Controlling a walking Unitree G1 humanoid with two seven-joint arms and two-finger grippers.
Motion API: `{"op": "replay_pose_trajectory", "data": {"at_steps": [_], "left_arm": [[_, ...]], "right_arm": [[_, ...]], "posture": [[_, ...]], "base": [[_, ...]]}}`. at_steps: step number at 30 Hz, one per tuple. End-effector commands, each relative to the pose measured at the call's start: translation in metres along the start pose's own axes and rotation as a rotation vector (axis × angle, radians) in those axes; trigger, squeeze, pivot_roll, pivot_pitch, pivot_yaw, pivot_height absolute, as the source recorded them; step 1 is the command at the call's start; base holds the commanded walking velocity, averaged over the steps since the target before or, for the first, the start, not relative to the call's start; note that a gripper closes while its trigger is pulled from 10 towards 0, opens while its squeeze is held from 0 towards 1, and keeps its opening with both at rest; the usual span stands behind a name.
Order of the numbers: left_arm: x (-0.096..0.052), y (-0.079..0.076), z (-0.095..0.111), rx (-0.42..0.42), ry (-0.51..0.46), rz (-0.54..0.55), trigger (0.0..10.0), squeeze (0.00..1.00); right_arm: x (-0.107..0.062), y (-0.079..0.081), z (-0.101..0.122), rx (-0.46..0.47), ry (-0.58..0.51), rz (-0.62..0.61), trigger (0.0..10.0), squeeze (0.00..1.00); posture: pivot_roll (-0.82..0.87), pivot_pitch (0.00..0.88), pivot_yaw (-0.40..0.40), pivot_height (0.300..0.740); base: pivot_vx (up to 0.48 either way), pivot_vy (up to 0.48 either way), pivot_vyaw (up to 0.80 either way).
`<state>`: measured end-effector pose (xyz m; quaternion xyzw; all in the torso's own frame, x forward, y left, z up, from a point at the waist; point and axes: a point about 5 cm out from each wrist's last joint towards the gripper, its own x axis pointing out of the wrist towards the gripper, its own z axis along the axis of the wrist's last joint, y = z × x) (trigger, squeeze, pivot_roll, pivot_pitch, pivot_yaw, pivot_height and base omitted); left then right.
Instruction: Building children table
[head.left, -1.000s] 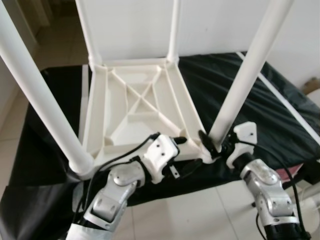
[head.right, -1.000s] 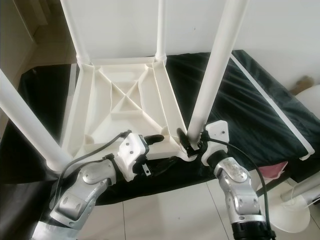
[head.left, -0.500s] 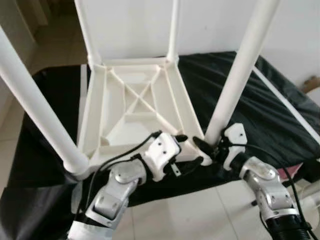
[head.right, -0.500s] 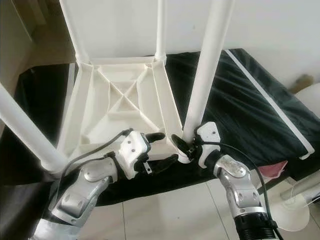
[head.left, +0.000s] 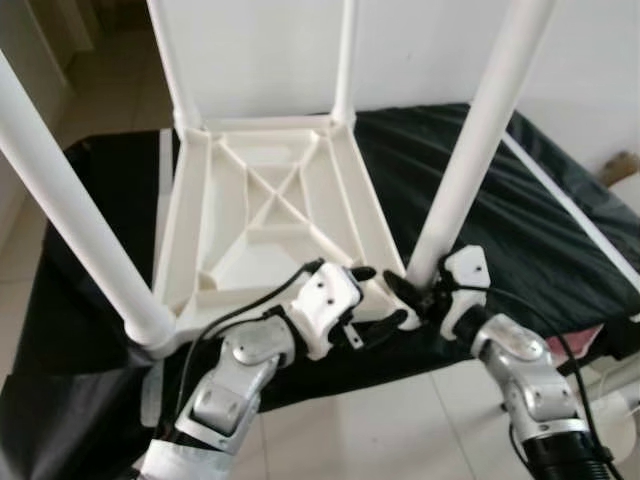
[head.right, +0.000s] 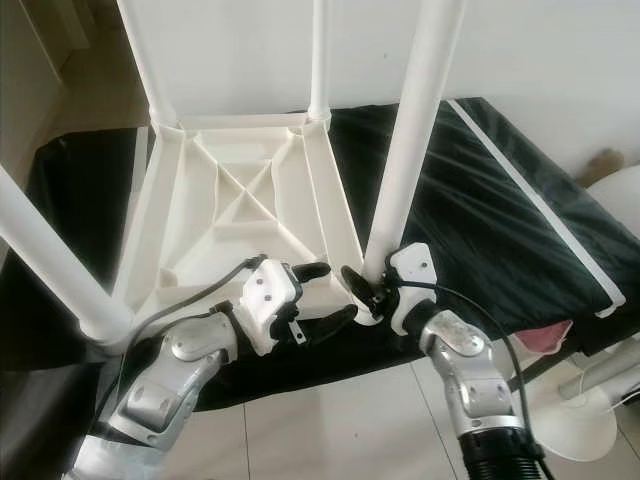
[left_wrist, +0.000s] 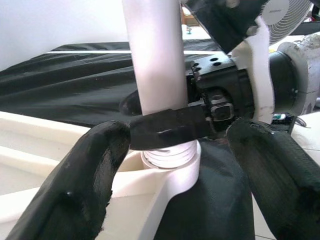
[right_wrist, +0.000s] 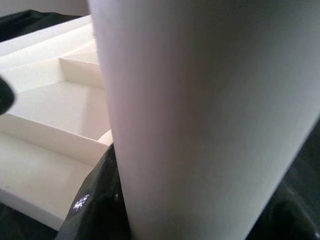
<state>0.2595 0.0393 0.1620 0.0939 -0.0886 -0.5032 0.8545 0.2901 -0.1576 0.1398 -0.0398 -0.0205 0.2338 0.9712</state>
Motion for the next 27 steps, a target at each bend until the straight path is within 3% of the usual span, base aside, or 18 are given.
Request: {"op": "replay_pose_trajectory", "data": {"at_steps": [1, 4, 7, 11, 14, 21, 27], "left_arm": [[-0.001, 0.004, -0.001, 0.015, 0.004, 0.075, 10.0, 0.00], [0.000, 0.004, -0.001, 0.017, 0.001, 0.077, 10.0, 0.00], [0.000, 0.003, -0.001, 0.017, -0.001, 0.092, 10.0, 0.00], [-0.001, 0.004, -0.001, 0.016, -0.001, 0.107, 10.0, 0.00], [-0.005, 0.006, -0.003, 0.018, 0.008, 0.130, 10.0, 0.00], [-0.007, 0.010, -0.002, 0.012, 0.004, 0.153, 10.0, 0.00], [-0.006, 0.007, -0.002, -0.008, 0.001, 0.138, 10.0, 0.00]], "right_arm": [[-0.003, -0.003, -0.001, -0.001, 0.020, -0.068, 10.0, 0.00], [-0.003, -0.001, -0.001, -0.010, 0.032, -0.087, 10.0, 0.00], [-0.005, -0.001, -0.004, 0.029, 0.037, -0.232, 10.0, 0.00], [-0.007, -0.001, -0.006, 0.039, 0.046, -0.301, 10.0, 0.00], [-0.010, 0.001, -0.013, 0.077, 0.071, -0.479, 10.0, 0.00], [-0.012, 0.005, -0.017, 0.130, 0.088, -0.639, 10.0, 0.00], [-0.014, 0.015, -0.020, 0.163, 0.101, -0.691, 10.0, 0.00]], "posture": [[-0.04, 0.051, -0.058, 0.740], [-0.04, 0.051, -0.058, 0.740], [-0.02, 0.057, -0.078, 0.740], [-0.02, 0.056, -0.084, 0.740], [-0.01, 0.062, -0.092, 0.740], [0.00, 0.066, -0.086, 0.740], [0.00, 0.063, -0.070, 0.740]], "base": [[0.000, 0.000, 0.00], [0.000, 0.000, 0.00], [0.000, 0.000, 0.00], [0.000, 0.000, 0.00], [0.000, 0.000, 0.00], [0.000, 0.000, 0.00], [0.000, 0.000, 0.00]]}}
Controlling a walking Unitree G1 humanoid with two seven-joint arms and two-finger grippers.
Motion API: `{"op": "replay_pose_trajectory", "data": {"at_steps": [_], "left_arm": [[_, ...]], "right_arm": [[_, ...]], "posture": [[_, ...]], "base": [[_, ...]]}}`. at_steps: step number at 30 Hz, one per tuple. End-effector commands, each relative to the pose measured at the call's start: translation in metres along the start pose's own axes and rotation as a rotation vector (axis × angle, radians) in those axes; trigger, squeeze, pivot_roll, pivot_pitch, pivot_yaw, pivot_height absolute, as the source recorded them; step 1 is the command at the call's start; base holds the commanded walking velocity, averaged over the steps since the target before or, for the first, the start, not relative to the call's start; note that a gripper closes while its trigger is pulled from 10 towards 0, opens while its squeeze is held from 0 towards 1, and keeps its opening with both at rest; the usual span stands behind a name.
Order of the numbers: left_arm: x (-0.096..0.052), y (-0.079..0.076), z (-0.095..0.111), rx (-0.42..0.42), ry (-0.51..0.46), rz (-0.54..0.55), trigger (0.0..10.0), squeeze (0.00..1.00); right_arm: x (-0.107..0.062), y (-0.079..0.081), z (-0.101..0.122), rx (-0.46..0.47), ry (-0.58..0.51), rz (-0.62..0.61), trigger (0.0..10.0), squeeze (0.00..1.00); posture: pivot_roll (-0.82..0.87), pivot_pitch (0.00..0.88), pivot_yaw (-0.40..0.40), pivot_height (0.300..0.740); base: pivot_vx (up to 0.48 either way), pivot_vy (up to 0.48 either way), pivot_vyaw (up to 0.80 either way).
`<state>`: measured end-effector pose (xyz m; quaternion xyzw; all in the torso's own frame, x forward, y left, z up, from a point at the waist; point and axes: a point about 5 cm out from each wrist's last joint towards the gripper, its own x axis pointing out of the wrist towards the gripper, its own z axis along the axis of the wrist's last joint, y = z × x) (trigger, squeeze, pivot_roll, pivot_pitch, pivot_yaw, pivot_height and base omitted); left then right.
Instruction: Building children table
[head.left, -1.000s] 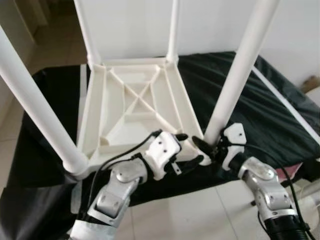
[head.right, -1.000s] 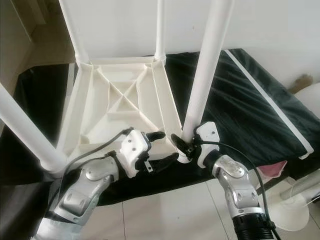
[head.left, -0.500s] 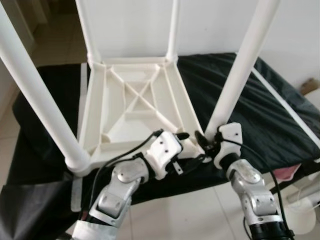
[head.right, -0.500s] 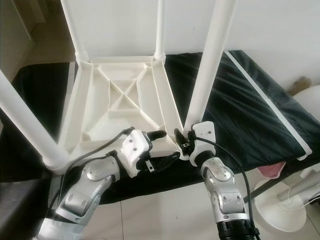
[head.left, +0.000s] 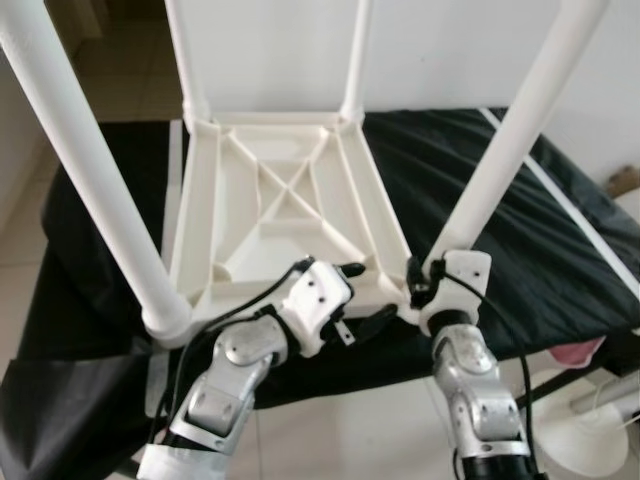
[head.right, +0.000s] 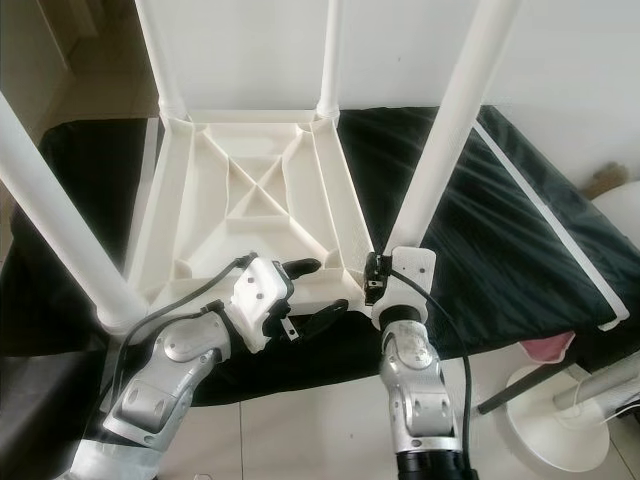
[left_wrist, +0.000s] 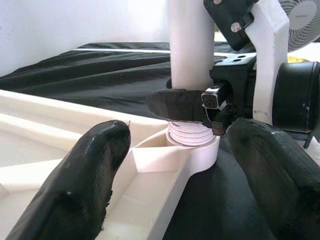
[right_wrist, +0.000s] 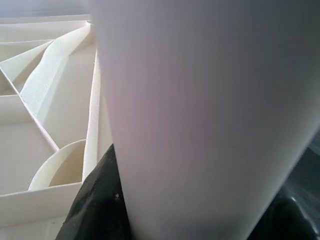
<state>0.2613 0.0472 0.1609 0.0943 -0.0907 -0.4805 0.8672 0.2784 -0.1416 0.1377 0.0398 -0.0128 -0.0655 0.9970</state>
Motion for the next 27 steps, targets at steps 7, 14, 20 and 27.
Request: {"op": "replay_pose_trajectory", "data": {"at_steps": [7, 14, 20, 27], "left_arm": [[0.000, 0.000, 0.001, 0.005, -0.007, 0.025, 10.0, 0.00], [0.000, 0.000, 0.000, -0.024, 0.004, -0.043, 10.0, 0.00], [-0.001, -0.002, 0.001, -0.036, 0.012, -0.061, 10.0, 0.00], [0.001, -0.003, 0.000, -0.070, 0.020, -0.060, 10.0, 0.00]], "right_arm": [[-0.007, -0.015, -0.014, -0.006, 0.069, -0.089, 10.0, 0.00], [-0.007, -0.022, -0.008, -0.031, 0.016, -0.037, 10.0, 1.00], [-0.008, -0.030, -0.004, -0.052, -0.007, 0.055, 10.0, 1.00], [-0.004, -0.042, -0.001, -0.088, -0.022, 0.206, 10.0, 0.13]], "posture": [[-0.02, 0.053, -0.043, 0.740], [-0.03, 0.072, -0.027, 0.740], [-0.03, 0.080, -0.026, 0.740], [-0.02, 0.066, -0.032, 0.740]], "base": [[0.000, 0.000, 0.00], [0.000, 0.000, 0.00], [0.000, 0.000, 0.00], [0.000, 0.000, 0.00]]}}
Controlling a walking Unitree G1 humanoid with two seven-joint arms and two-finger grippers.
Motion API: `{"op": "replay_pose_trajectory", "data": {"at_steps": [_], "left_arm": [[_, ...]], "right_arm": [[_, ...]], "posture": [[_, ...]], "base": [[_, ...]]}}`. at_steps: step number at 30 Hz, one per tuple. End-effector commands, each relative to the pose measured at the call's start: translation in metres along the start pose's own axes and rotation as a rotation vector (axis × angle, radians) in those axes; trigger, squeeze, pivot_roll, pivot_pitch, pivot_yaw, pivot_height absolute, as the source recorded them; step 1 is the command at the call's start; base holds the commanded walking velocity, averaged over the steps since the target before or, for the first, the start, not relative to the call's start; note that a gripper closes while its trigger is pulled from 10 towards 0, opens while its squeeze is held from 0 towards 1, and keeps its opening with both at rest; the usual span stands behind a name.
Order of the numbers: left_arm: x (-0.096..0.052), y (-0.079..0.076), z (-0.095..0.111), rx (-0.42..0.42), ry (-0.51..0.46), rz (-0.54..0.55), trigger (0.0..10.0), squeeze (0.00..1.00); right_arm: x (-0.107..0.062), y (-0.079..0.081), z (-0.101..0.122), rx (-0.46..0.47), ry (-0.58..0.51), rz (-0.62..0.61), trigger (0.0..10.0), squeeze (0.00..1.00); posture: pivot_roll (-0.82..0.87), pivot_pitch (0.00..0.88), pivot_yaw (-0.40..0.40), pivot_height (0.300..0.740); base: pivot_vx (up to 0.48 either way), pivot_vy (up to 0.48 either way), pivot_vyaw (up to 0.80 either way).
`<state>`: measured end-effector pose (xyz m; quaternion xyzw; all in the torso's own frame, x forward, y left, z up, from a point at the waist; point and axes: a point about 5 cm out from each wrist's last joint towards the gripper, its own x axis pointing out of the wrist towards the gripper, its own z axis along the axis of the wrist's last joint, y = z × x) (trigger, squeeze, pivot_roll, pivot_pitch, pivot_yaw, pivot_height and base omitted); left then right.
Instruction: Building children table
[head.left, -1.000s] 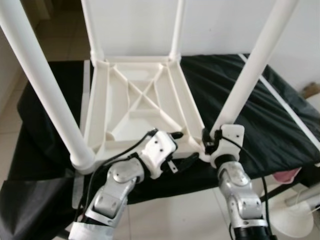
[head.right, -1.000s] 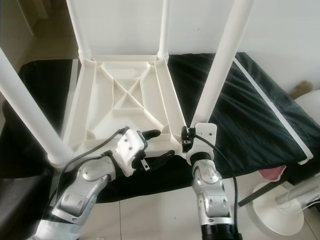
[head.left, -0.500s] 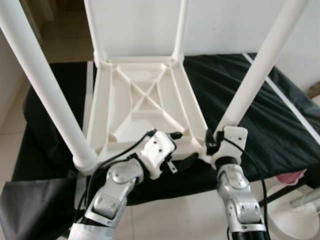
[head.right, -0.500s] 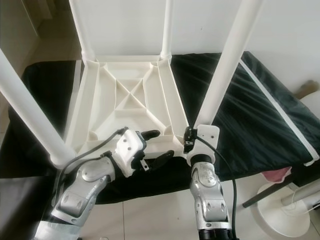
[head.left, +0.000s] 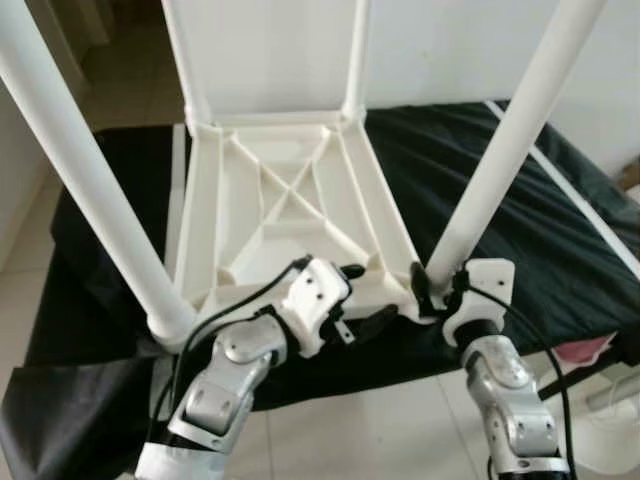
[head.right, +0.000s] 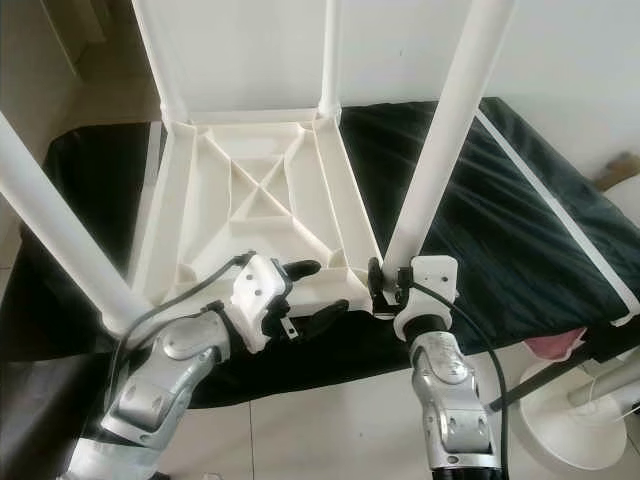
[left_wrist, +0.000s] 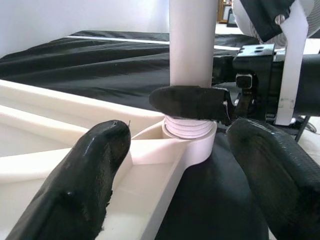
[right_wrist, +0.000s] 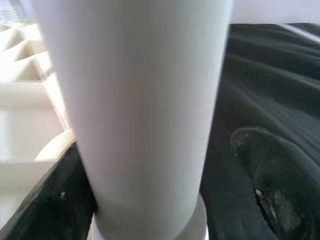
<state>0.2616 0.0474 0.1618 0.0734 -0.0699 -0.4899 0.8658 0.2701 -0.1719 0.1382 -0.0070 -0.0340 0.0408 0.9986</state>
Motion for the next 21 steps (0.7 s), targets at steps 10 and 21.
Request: {"op": "replay_pose_trajectory", "data": {"at_steps": [10, 21], "left_arm": [[0.003, -0.003, -0.002, 0.014, 0.010, -0.039, 10.0, 0.00], [0.005, -0.009, -0.003, -0.014, 0.015, -0.044, 10.0, 0.00]], "right_arm": [[0.009, -0.018, -0.004, -0.029, 0.018, 0.218, 10.0, 0.00], [0.021, -0.011, -0.004, -0.058, 0.039, 0.459, 10.0, 0.00]], "posture": [[-0.01, 0.057, -0.049, 0.740], [0.00, 0.048, -0.058, 0.740]], "base": [[0.000, 0.000, 0.00], [0.000, 0.000, 0.00]]}}
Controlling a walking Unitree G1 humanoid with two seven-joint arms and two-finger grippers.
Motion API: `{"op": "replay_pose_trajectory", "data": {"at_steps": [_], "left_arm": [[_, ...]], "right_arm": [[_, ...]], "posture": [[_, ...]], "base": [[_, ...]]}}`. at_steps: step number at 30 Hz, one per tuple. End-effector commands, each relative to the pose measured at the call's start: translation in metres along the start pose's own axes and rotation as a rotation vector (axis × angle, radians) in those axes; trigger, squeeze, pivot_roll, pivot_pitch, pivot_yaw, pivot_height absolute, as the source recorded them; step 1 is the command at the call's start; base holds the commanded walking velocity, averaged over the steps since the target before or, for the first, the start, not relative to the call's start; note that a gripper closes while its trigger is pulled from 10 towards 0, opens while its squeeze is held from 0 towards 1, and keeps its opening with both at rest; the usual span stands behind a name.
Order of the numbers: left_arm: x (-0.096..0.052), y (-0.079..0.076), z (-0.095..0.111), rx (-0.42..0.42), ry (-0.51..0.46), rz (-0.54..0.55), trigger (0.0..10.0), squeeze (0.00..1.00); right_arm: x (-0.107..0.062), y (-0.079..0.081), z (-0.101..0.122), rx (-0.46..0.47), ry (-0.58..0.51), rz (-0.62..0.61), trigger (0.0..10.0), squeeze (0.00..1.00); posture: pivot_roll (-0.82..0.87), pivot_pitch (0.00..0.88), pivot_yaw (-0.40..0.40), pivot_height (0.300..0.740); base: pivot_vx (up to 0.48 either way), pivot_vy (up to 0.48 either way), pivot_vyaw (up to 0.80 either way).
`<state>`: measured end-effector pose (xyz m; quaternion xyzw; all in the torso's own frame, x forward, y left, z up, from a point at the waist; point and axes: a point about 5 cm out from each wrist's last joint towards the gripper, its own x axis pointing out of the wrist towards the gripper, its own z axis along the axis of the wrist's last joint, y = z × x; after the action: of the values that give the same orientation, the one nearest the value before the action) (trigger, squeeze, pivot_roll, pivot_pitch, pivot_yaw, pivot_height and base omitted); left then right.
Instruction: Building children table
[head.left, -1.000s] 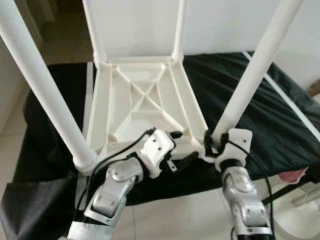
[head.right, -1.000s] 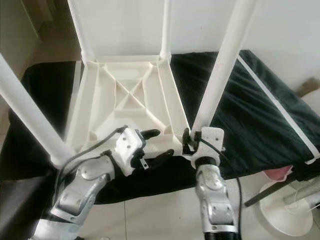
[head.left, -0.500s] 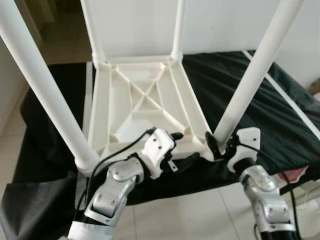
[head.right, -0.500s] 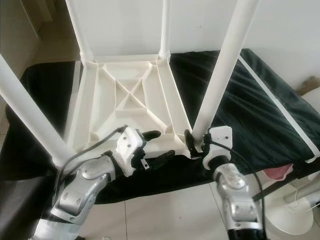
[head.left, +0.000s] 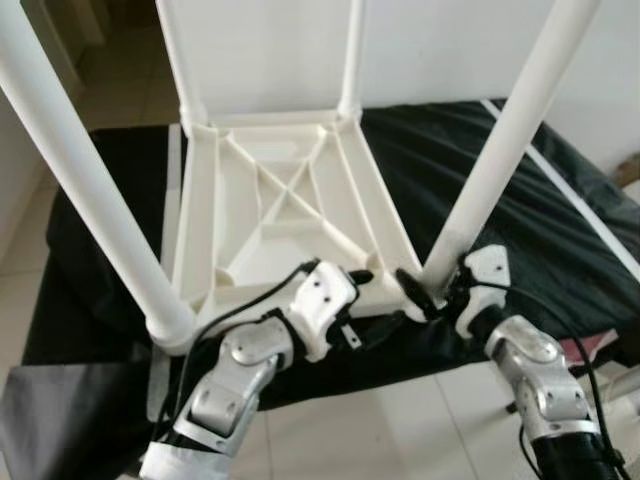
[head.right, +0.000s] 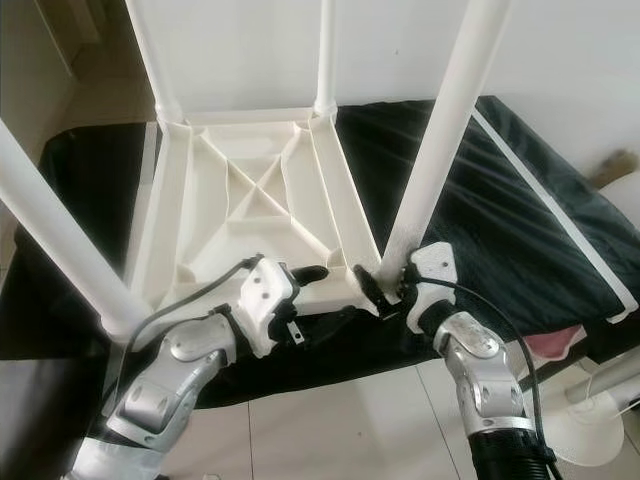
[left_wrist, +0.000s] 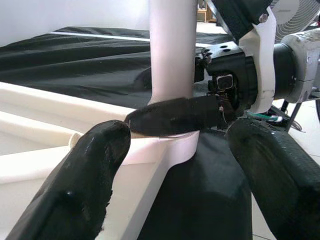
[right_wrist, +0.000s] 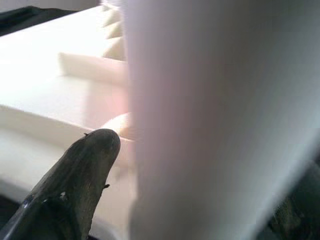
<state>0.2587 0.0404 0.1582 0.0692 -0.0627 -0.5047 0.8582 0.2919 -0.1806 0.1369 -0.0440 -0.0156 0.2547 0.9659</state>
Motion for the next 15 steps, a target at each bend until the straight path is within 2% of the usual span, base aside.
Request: {"op": "replay_pose_trajectory", "data": {"at_steps": [1, 6, 8, 9, 11, 12, 13, 15], "left_arm": [[0.000, -0.003, 0.000, 0.003, 0.007, -0.011, 10.0, 0.00], [0.000, -0.002, 0.003, 0.017, -0.001, -0.007, 10.0, 0.00], [0.000, -0.002, 0.003, 0.019, -0.001, -0.007, 10.0, 0.00], [0.000, -0.002, 0.003, 0.019, -0.001, -0.004, 10.0, 0.00], [0.000, -0.002, 0.003, 0.019, -0.001, -0.003, 10.0, 0.00], [0.000, -0.002, 0.003, 0.018, -0.002, -0.002, 10.0, 0.00], [0.000, -0.003, 0.004, 0.014, -0.007, -0.001, 10.0, 0.00], [0.001, -0.004, 0.004, 0.013, -0.009, -0.003, 10.0, 0.00]], "right_arm": [[0.003, 0.000, -0.001, -0.011, 0.005, 0.055, 10.0, 0.00], [0.012, 0.001, 0.002, -0.050, 0.013, 0.173, 10.0, 0.00], [0.013, 0.000, 0.003, -0.055, 0.011, 0.182, 10.0, 0.00], [0.014, -0.001, 0.005, -0.062, 0.009, 0.193, 5.8, 0.00], [0.015, -0.003, 0.006, -0.066, 0.007, 0.199, 5.8, 0.00], [0.014, -0.004, 0.006, -0.078, 0.006, 0.200, 2.6, 0.00], [0.014, -0.004, 0.006, -0.078, 0.007, 0.207, 0.0, 0.00], [0.012, -0.004, 0.005, -0.084, 0.010, 0.211, 0.0, 0.00]], "posture": [[0.01, 0.043, -0.060, 0.740], [0.02, 0.038, -0.069, 0.740], [0.03, 0.035, -0.072, 0.740], [0.03, 0.034, -0.075, 0.740], [0.03, 0.034, -0.075, 0.740], [0.03, 0.033, -0.079, 0.740], [0.03, 0.033, -0.079, 0.740], [0.02, 0.030, -0.080, 0.740]], "base": [[0.000, 0.000, 0.00], [0.000, 0.000, 0.00], [0.000, 0.000, 0.00], [0.000, 0.000, 0.00], [0.000, 0.000, 0.00], [0.000, 0.000, 0.00], [0.000, 0.000, 0.00], [0.000, 0.000, 0.00]]}}
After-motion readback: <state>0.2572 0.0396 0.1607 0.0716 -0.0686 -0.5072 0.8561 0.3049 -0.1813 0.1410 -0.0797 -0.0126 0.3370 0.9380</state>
